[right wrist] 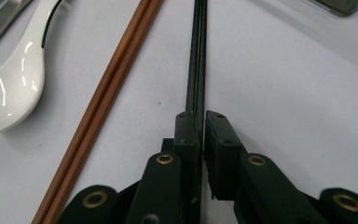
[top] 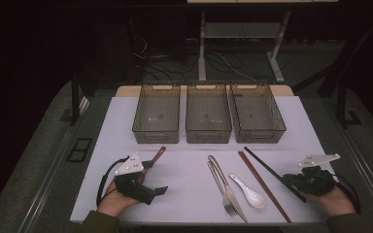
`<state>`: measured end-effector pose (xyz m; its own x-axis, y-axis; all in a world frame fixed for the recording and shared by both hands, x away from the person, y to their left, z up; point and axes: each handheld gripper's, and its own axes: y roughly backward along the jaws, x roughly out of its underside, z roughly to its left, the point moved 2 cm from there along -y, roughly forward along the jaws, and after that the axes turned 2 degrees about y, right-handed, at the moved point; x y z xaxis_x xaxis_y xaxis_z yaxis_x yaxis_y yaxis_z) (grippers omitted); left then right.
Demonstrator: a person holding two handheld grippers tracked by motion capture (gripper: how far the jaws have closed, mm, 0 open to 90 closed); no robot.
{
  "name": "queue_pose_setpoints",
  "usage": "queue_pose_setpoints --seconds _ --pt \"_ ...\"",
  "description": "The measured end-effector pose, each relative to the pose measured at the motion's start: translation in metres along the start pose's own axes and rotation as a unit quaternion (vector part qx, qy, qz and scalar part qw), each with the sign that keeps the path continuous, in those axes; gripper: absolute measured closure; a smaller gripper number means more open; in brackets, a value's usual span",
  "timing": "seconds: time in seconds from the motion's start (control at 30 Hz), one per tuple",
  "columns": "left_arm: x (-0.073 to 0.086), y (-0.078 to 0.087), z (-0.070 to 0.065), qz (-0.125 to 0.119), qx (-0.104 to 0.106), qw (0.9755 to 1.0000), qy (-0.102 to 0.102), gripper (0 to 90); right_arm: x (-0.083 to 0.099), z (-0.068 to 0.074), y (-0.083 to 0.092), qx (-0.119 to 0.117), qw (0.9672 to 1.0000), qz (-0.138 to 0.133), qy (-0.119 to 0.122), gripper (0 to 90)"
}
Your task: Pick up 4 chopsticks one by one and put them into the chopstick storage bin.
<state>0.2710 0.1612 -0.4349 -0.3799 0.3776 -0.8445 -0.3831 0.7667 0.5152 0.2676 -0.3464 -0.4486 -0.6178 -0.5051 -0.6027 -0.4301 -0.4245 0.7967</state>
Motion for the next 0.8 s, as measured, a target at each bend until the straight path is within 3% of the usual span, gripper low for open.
queue_pose_setpoints --seconds 0.8 --pt "0.0 -0.0003 -0.0002 0.002 0.002 1.0 -0.002 0.0 0.0038 -0.0088 -0.0055 0.0 0.9999 0.01 -0.005 84.5"
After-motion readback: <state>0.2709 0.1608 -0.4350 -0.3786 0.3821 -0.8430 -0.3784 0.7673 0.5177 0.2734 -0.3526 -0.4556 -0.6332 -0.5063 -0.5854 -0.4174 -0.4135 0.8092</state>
